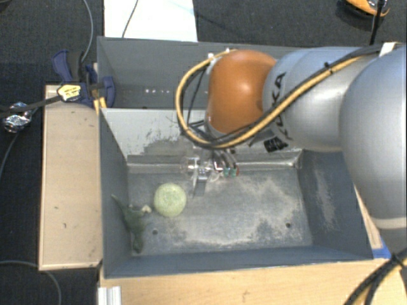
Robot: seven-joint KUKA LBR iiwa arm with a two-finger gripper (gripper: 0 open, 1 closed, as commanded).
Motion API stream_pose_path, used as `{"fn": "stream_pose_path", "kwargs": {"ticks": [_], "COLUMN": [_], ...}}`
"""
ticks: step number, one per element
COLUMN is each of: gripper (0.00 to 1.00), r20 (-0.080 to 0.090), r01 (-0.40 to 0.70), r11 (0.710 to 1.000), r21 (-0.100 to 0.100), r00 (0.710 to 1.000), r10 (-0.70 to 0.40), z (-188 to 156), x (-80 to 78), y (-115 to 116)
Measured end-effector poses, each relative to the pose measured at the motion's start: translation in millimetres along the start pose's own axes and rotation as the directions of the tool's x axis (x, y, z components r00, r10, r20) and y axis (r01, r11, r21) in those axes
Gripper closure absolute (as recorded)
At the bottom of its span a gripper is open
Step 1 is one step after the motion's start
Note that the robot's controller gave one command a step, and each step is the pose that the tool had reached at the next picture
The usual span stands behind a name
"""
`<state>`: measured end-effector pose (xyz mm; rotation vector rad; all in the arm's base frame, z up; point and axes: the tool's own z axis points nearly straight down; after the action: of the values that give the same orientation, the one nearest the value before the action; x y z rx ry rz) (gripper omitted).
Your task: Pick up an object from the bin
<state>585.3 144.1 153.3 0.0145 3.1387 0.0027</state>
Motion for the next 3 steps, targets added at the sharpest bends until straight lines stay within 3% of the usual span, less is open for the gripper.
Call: {"fn": "stream_pose_path", "kwargs": {"ticks": [1,2,3], "gripper": [0.0,0.0,0.0], "r20": [0.0,0.009,0.003], "r01": [-0.001,0.096,0.352], "r11": [1.0,0.995,0.936], "r21": [0.0,0.0,0.0], "r00": [1.0,0.995,0.936], "r10": [0.001,-0.096,-0.352], "z": [0,20,65], "x": [0.0,6.8,22.8], "y": [0,-1,9]}}
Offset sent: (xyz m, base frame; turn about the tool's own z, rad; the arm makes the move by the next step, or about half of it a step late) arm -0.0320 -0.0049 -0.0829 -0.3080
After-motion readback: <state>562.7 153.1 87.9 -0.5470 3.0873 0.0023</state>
